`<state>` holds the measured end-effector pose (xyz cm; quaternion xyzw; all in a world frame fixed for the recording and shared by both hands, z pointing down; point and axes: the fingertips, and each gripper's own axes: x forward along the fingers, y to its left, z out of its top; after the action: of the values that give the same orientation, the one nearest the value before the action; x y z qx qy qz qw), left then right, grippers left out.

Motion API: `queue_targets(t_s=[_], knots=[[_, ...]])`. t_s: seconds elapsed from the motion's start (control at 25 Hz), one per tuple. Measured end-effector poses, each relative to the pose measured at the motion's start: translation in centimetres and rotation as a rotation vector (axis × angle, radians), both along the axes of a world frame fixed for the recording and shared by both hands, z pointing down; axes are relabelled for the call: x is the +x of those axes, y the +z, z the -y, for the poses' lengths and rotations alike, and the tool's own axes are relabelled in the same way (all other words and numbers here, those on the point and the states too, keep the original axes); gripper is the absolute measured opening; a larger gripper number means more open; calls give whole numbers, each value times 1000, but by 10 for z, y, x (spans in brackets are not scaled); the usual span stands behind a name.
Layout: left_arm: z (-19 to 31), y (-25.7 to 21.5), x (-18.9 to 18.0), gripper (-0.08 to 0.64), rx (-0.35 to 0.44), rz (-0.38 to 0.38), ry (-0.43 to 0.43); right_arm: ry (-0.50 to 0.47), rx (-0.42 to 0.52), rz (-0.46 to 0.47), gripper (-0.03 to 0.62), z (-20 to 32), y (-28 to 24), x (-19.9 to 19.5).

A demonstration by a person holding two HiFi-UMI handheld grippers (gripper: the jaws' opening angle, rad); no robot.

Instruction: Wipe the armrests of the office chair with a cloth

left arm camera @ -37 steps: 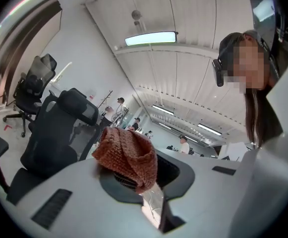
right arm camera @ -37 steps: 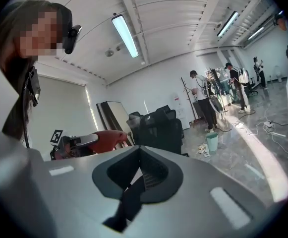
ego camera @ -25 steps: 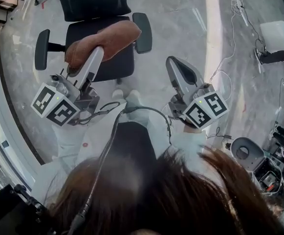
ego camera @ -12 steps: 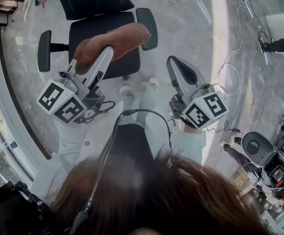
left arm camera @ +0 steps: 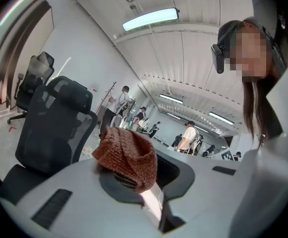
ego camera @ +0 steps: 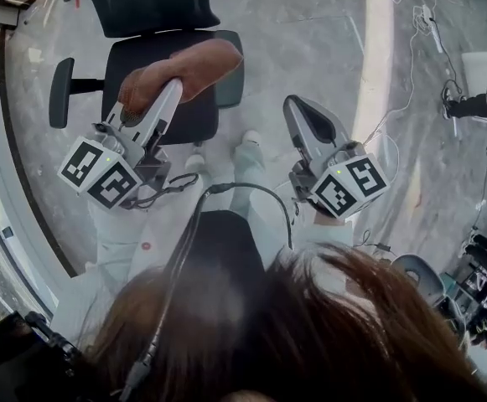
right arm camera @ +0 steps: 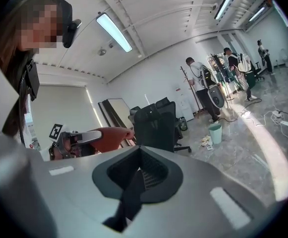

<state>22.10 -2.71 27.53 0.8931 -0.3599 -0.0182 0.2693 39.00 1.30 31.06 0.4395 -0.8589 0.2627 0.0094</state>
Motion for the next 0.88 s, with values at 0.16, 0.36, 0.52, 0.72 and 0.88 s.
queue_targets(t_s=[0.16, 0.36, 0.52, 0.72, 0.88], knots=[[24, 10, 45, 34, -35, -2, -85, -61, -19, 12, 2, 34, 1, 49], [25, 20, 54, 34, -50, -7, -167, -133, -25, 11, 2, 47, 6, 62], [21, 23, 51, 34, -41, -4, -192, -153, -22, 9, 2, 48, 10, 61], [22, 20, 51, 34, -36, 10, -203, -161, -31, 14, 2, 48, 12, 61], [24, 29, 46, 35, -58, 44, -220, -161, -36, 11, 2, 48, 12, 60]])
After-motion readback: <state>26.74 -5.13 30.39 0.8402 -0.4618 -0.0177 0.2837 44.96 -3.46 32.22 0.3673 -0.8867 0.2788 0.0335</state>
